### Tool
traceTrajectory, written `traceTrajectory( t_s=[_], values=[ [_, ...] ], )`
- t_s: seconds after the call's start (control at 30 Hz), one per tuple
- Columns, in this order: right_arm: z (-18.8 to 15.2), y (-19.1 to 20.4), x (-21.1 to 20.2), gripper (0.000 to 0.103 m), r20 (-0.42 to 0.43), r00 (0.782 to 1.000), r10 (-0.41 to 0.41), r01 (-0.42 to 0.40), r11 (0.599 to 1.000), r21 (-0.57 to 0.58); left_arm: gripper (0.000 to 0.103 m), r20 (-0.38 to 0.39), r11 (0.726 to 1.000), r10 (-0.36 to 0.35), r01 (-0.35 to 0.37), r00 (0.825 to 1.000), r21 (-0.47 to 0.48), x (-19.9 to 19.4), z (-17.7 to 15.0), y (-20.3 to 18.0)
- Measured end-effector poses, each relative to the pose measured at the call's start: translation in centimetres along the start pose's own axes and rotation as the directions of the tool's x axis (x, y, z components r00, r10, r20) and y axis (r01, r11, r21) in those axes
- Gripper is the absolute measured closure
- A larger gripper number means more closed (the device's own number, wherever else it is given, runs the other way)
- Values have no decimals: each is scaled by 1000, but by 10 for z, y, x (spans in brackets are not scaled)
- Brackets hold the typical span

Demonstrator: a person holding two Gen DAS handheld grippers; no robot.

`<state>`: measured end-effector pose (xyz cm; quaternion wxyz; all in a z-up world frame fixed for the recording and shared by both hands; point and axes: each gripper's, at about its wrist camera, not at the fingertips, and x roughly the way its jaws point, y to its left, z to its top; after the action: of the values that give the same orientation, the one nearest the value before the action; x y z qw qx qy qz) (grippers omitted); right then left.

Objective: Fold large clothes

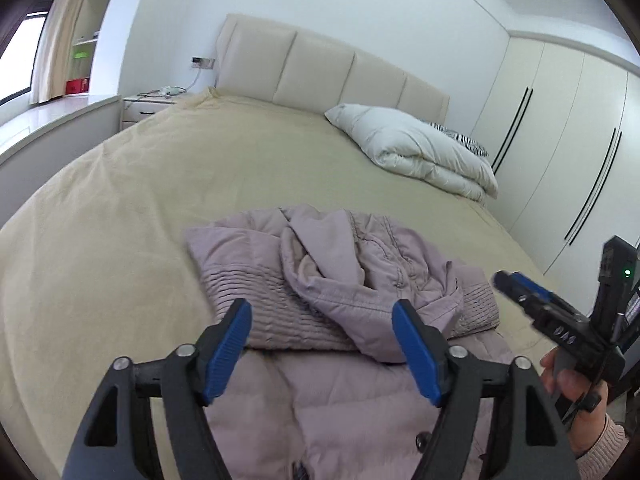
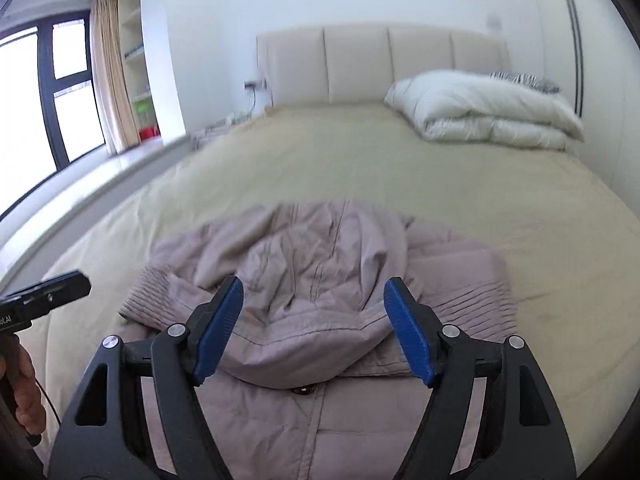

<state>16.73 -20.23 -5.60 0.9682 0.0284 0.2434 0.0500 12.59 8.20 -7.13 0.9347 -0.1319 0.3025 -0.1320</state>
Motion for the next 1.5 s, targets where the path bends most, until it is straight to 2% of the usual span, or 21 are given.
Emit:
traceTrajectory(
  t_s=[0.03,0.07,0.1,0.13,0.17,0.23,0.3,0.33,0.4,0.47,0.63,0.73,0.83,1.0,1.07,1.2,1.3,1.4,1.5],
  values=[
    [0,0,-28,7,75,997,-9,8,1000,9,17,14,1000,16,-16,1000,-10,-21,-7,9],
    [-4,0,-56,0,166,986,-16,13,1000,23,16,21,999,32,-32,999,-22,-39,-15,17],
    [-9,-1,-80,0,249,968,-17,7,999,41,15,22,999,43,-42,999,-27,-57,-25,23],
    [-10,-5,-97,0,293,956,-16,-1,998,57,15,17,998,51,-51,999,-25,-71,-35,26],
    [-12,-8,-109,0,285,959,-5,-17,997,75,15,5,997,69,-69,998,-21,-83,-46,28],
    [-15,-15,-119,0,188,982,22,-48,990,132,15,-32,996,87,-88,996,-12,-102,-68,30],
    [-25,-29,-136,0,118,991,68,-92,973,212,15,-85,997,70,-72,994,-14,-116,-90,31],
    [-29,-36,-144,0,109,989,100,-125,961,246,15,-109,997,68,-70,992,-22,-121,-100,31],
    [-37,-44,-170,0,119,989,82,-113,954,279,15,-163,997,61,-69,985,-44,-129,-119,36],
    [-47,-53,-196,0,108,992,71,-96,963,252,15,-210,995,53,-71,976,-76,-137,-134,44],
    [-76,-75,-246,0,5,992,130,-129,975,184,15,-320,992,29,-67,947,-110,-154,-165,55],
    [-102,-90,-261,0,-85,982,168,-148,969,196,15,-385,986,-28,-39,923,-163,-155,-184,55],
    [-130,-112,-269,0,-174,970,168,-115,953,279,15,-442,986,-33,-43,896,-160,-152,-203,51],
    [-180,-147,-284,0,-263,953,150,-35,917,397,17,-474,985,-45,-41,880,-170,-141,-209,55],
    [-194,-155,-287,0,-295,941,162,-25,908,418,22,-509,983,-80,-17,857,-183,-133,-211,56],
    [-215,-164,-294,0,-369,917,150,13,914,405,35,-579,985,-100,-3,809,-175,-125,-222,55],
    [-221,-175,-297,0,-409,901,147,38,911,411,47,-592,979,-131,9,795,-205,-124,-227,56],
    [-231,-189,-300,0,-429,890,154,61,892,447,48,-601,976,-142,10,787,-218,-123,-229,56],
    [-242,-206,-304,2,-430,882,192,66,853,518,49,-613,975,-154,18,775,-223,-121,-233,54]
  ],
)
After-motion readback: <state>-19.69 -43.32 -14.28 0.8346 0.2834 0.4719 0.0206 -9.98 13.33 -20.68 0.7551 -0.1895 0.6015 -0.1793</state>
